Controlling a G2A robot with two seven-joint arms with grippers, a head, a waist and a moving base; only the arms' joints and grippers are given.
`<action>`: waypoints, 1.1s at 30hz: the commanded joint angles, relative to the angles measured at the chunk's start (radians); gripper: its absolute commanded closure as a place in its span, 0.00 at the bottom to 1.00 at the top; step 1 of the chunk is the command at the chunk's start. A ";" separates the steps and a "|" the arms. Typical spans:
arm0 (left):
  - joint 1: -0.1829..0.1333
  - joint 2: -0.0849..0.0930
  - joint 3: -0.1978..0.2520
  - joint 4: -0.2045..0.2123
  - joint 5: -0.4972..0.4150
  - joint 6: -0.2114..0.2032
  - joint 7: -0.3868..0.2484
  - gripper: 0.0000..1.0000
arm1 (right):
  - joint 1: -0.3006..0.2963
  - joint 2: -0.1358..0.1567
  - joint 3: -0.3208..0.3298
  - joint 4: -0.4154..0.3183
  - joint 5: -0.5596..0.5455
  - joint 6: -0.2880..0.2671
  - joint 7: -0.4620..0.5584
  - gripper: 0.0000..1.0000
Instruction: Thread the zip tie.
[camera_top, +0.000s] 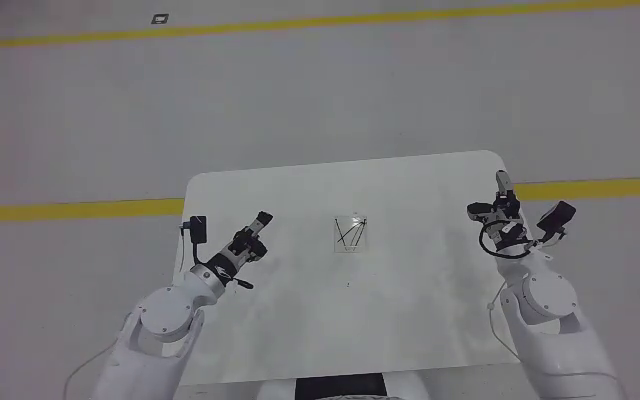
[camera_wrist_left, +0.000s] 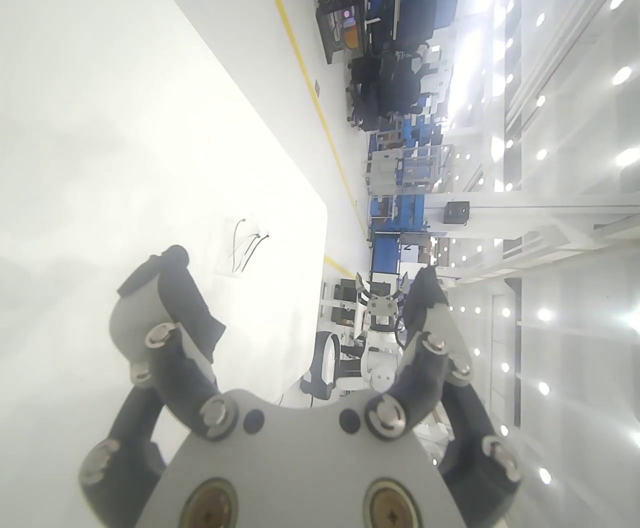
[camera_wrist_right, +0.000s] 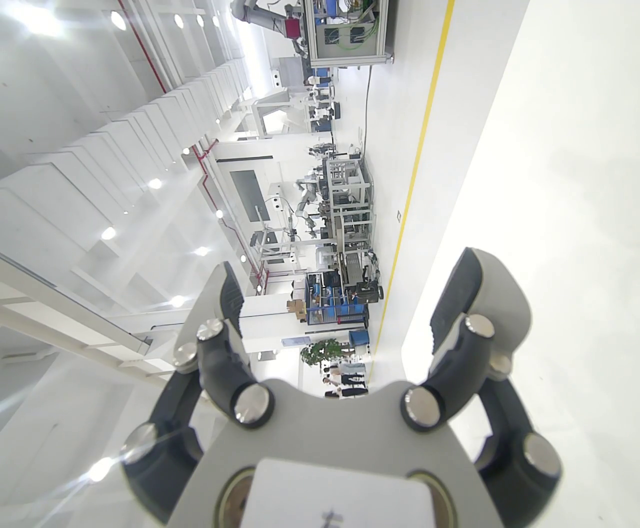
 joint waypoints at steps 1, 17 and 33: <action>0.000 0.000 0.000 0.000 0.000 0.000 0.000 0.00 | 0.000 0.000 0.000 0.000 0.000 0.000 0.000 0.00; 0.000 0.000 0.000 0.000 0.000 0.000 0.000 0.00 | 0.000 0.000 0.000 0.000 0.000 0.000 0.000 0.00; -0.161 0.007 0.102 -0.006 0.129 0.161 -0.152 0.00 | 0.000 0.000 0.000 0.000 0.000 0.000 0.000 0.00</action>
